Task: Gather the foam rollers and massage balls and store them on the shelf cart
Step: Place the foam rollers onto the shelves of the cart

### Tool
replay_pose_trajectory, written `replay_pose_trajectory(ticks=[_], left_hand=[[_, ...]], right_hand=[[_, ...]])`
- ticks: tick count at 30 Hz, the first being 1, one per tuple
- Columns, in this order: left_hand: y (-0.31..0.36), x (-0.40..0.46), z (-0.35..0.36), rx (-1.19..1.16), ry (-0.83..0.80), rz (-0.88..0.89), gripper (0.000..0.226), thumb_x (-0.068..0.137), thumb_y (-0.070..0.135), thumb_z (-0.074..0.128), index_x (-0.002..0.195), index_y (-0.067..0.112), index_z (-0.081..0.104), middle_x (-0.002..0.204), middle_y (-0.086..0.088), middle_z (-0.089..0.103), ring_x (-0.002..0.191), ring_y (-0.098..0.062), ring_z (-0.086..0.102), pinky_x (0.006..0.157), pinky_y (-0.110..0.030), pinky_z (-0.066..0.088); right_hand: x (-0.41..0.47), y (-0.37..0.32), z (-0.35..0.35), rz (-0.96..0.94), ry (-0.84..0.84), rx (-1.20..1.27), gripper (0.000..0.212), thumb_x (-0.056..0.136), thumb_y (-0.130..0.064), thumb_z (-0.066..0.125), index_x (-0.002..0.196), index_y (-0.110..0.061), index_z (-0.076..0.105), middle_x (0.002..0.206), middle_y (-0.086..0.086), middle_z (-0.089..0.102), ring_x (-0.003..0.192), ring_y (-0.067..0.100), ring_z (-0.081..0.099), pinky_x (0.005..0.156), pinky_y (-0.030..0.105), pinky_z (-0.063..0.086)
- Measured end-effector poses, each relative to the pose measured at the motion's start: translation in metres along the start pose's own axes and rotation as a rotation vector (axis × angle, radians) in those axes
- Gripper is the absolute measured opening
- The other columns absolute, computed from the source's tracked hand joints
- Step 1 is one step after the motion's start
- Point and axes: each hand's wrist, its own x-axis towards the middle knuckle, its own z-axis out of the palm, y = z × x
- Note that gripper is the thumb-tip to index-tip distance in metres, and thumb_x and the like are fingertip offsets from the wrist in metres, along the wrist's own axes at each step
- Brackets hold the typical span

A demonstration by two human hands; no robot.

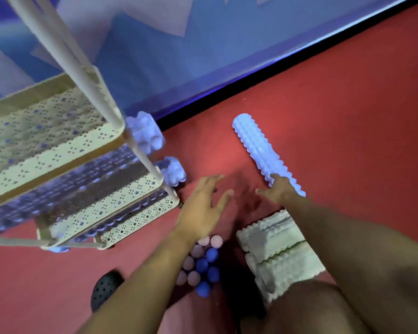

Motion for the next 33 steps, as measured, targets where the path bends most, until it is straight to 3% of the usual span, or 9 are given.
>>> replay_pose_trajectory(ticks=[3,8,12,16,22,25,27,30,33], left_hand=[[-0.007,0.026,0.013,0.042,-0.048,0.001,0.048,0.100,0.046,0.057,0.143,0.026,0.053,0.136,0.012,0.050,0.110,-0.007,0.061,0.104,-0.034,0.048],[-0.035,0.058,0.028,0.031,-0.030,-0.054,0.046,0.100,0.049,0.056,0.141,0.029,0.054,0.136,0.012,0.051,0.112,-0.006,0.061,0.107,-0.036,0.047],[-0.057,0.069,0.033,-0.008,-0.004,-0.134,0.046,0.100,0.045,0.058,0.142,0.026,0.054,0.135,0.012,0.053,0.113,-0.006,0.060,0.108,-0.034,0.046],[-0.077,0.072,0.033,-0.055,0.023,-0.192,0.053,0.096,0.055,0.056,0.142,0.028,0.054,0.135,0.013,0.053,0.115,-0.005,0.059,0.108,-0.033,0.047],[-0.092,0.065,0.023,-0.064,0.022,-0.221,0.046,0.100,0.045,0.059,0.142,0.028,0.053,0.138,0.013,0.052,0.116,-0.005,0.058,0.106,-0.031,0.047],[-0.088,0.056,0.015,-0.055,0.029,-0.237,0.045,0.100,0.045,0.059,0.141,0.030,0.053,0.138,0.013,0.052,0.115,-0.007,0.059,0.107,-0.033,0.048],[-0.082,0.050,0.009,-0.056,0.034,-0.252,0.043,0.100,0.044,0.059,0.141,0.031,0.053,0.138,0.011,0.053,0.110,-0.002,0.058,0.102,-0.019,0.046],[-0.073,0.041,-0.006,-0.064,0.058,-0.273,0.043,0.100,0.044,0.060,0.140,0.030,0.054,0.136,0.014,0.053,0.105,0.012,0.053,0.084,0.004,0.035],[-0.062,0.030,-0.020,-0.117,0.094,-0.274,0.049,0.097,0.050,0.062,0.140,0.029,0.055,0.136,0.012,0.057,0.107,0.004,0.059,0.096,-0.011,0.045]], right_hand=[[0.052,0.047,0.002,0.101,-0.001,-0.109,0.119,0.051,-0.077,0.074,0.151,-0.025,0.035,0.151,0.016,0.043,0.137,0.037,0.046,0.111,0.047,0.041],[0.097,0.069,0.003,0.152,-0.013,-0.118,0.108,0.067,-0.056,0.086,0.151,-0.013,0.034,0.143,0.017,0.051,0.133,0.034,0.050,0.108,0.044,0.043],[0.135,0.089,0.032,0.251,-0.053,-0.157,0.137,0.047,-0.084,0.081,0.153,-0.014,0.028,0.149,0.021,0.035,0.136,0.040,0.042,0.112,0.053,0.038],[0.125,0.087,0.034,0.281,0.058,-0.191,0.124,0.061,-0.066,0.086,0.154,-0.020,0.018,0.154,0.014,0.032,0.141,0.040,0.039,0.114,0.053,0.035],[0.124,0.075,0.043,0.320,0.093,-0.343,0.118,0.059,-0.078,0.079,0.147,-0.013,0.035,0.149,0.012,0.043,0.141,0.036,0.038,0.112,0.044,0.031],[0.119,0.058,0.061,0.254,-0.062,-0.141,0.112,0.060,-0.077,0.076,0.144,-0.007,0.049,0.136,0.015,0.055,0.129,0.031,0.053,0.099,0.037,0.042],[0.116,0.053,0.074,0.235,-0.108,0.036,0.108,0.051,-0.071,0.083,0.129,0.000,0.059,0.116,0.015,0.061,0.111,0.030,0.063,0.082,0.032,0.043],[0.092,0.026,0.085,0.230,-0.217,0.348,0.071,0.065,-0.047,0.092,0.113,-0.005,0.060,0.108,0.012,0.059,0.107,0.032,0.064,0.081,0.033,0.047],[0.051,-0.019,0.078,0.178,-0.559,0.910,0.066,0.059,-0.048,0.094,0.103,-0.009,0.064,0.090,0.006,0.069,0.079,0.016,0.067,0.072,0.030,0.057]])
